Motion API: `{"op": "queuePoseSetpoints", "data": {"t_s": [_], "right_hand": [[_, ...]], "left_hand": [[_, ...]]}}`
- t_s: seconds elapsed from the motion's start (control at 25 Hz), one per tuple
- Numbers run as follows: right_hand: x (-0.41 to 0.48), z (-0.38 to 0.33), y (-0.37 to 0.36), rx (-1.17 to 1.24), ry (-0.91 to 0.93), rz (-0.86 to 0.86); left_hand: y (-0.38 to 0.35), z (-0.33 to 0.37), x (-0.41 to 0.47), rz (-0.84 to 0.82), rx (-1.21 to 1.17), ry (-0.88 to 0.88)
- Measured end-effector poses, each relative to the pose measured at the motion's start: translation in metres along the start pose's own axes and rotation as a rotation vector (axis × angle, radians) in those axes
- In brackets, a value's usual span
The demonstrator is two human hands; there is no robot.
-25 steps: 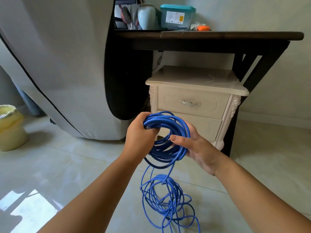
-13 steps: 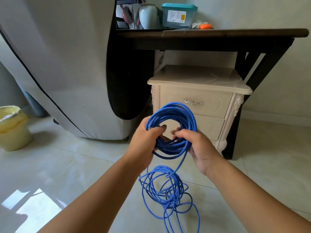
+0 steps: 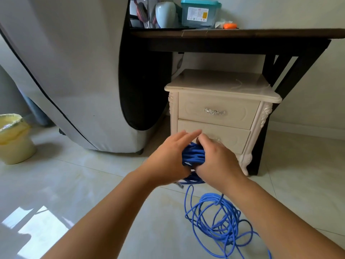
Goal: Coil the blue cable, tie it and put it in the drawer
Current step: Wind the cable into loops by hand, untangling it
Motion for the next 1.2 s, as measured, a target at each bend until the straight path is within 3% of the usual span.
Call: {"op": "queuePoseSetpoints", "data": {"t_s": [0.16, 0.32, 0.48, 0.6, 0.72, 0.8, 0.88, 1.04, 1.2], "right_hand": [[-0.005, -0.01, 0.008, -0.015, 0.103, 0.095], [0.0, 0.016, 0.002, 0.39, -0.11, -0.089], [-0.003, 0.033, -0.015, 0.842, -0.259, -0.369], [-0.006, 0.03, -0.023, 0.876, -0.288, -0.402], [-0.006, 0.021, -0.033, 1.19, -0.35, -0.459], [-0.006, 0.011, -0.028, 1.433, -0.344, -0.503], [-0.004, 0.008, -0.023, 1.463, -0.309, -0.461], [0.002, 0.032, -0.03, 1.319, -0.505, -0.2], [0.008, 0.053, -0.021, 1.171, -0.586, -0.074]], "left_hand": [[0.012, -0.004, 0.003, 0.184, 0.092, 0.015], [0.016, -0.014, 0.001, 0.304, -0.081, 0.118], [0.023, -0.03, -0.005, 0.444, -0.452, 0.229], [0.022, -0.047, -0.01, 0.596, -0.881, 0.361], [0.001, -0.048, -0.013, 0.64, -1.223, 0.498], [-0.012, -0.049, -0.016, 0.671, -1.343, 0.594], [-0.02, -0.051, -0.021, 0.702, -1.384, 0.664], [-0.02, -0.046, -0.027, 0.535, -1.145, 0.684], [-0.006, -0.029, -0.021, 0.224, -1.028, 0.515]]}}
Point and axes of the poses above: each hand's wrist, its own x-axis towards the middle knuckle, its own y-axis out of the back of the hand, z = x × y, the point moved 9 cm from there along x, towards the middle knuckle, and after that the axes turned 9 degrees about -y, right-handed, at the moved point
